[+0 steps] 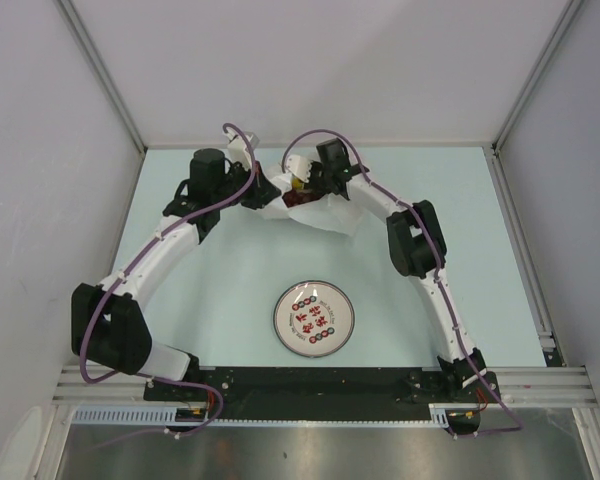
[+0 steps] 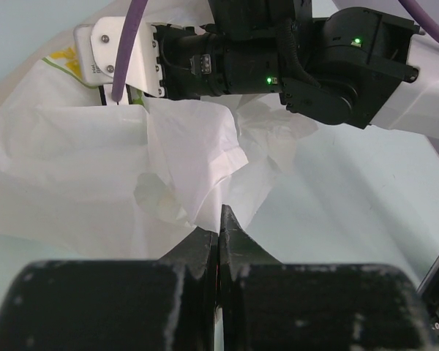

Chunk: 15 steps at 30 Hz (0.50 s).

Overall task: Take the fake fruits out of the plastic bag
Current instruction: Take out the fake fruit from the plastic bag.

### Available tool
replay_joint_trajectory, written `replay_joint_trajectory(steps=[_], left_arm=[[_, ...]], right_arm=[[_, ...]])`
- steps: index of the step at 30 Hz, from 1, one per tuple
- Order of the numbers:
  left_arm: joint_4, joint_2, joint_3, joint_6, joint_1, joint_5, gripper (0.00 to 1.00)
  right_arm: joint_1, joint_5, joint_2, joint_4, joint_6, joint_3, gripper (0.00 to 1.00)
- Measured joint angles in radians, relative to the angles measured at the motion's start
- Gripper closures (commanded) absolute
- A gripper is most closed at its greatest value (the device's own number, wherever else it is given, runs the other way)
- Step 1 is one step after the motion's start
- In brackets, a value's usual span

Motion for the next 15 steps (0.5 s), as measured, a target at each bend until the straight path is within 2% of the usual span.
replay_joint_trajectory(steps=[5,11,15], left_arm=[[0.002,0.0,0.0,0.0,0.0,-0.001,1.0],[0.028,0.005,0.0,-0.001,0.0,0.0,1.0],[0.044,0.009,0.0,-0.001,-0.001,-0.001,1.0]], right_arm=[[0.0,-0.007,-0.049,0.048,0.012,-0.095,1.0],[-0.005,-0.063,-0.267,0.042,0.059,-0.335,1.0],[-0.006,-0.099,-0.425,0.024,0.095,-0.432,1.0]])
